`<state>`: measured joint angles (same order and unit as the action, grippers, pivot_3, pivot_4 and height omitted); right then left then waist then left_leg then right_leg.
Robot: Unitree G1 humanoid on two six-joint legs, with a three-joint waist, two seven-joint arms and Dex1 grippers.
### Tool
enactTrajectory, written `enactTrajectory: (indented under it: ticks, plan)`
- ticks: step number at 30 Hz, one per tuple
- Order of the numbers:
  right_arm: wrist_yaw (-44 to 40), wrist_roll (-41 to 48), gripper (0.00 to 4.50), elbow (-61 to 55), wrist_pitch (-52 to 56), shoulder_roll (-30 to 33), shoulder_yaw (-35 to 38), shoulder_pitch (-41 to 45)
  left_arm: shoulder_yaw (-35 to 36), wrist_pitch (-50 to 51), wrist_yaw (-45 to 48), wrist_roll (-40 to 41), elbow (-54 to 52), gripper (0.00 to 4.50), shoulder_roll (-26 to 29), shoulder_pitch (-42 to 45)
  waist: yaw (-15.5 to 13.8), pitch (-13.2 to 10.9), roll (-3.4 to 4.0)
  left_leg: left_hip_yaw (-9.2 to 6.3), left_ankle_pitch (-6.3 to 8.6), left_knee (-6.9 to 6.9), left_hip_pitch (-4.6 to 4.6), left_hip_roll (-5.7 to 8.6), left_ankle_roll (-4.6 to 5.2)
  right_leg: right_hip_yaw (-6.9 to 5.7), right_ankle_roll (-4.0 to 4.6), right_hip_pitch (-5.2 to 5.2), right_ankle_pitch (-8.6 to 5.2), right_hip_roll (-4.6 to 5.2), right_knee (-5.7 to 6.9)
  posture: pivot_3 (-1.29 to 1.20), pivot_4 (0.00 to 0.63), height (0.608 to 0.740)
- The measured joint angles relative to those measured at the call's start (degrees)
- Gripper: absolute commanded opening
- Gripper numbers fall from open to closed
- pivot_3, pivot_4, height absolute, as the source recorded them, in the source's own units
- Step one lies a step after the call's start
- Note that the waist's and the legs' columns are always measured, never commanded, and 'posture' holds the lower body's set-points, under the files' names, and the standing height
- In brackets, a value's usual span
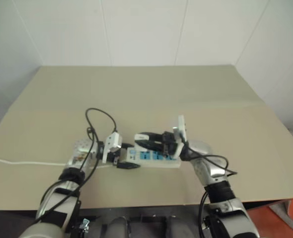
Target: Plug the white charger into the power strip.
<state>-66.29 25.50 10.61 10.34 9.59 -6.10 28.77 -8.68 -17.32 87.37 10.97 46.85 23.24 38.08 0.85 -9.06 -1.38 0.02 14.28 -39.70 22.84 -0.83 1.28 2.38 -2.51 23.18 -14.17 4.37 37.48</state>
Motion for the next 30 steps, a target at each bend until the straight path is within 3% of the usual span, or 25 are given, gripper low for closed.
enactTrajectory:
  ticks: [13,30]
  plan:
    - [-3.3,-1.7,1.16,9.3,-5.7,2.2,0.3,2.0,0.0,0.4,0.0,0.0,-1.0,3.31,0.2,-0.4,0.0,0.0,0.01,0.0,0.0,0.03,0.02,0.0,0.0,0.0,0.0,0.01,0.0,0.0,-0.05,0.0,0.15,0.74]
    - [-3.2,-3.0,1.16,13.2,-9.5,0.7,0.2,2.8,0.0,0.3,0.1,0.0,-1.0,3.31,0.2,-0.4,0.1,0.0,0.01,-0.02,0.0,0.06,0.02,-0.02,0.0,0.01,0.0,0.01,0.0,0.0,-0.13,0.0,0.15,0.74]
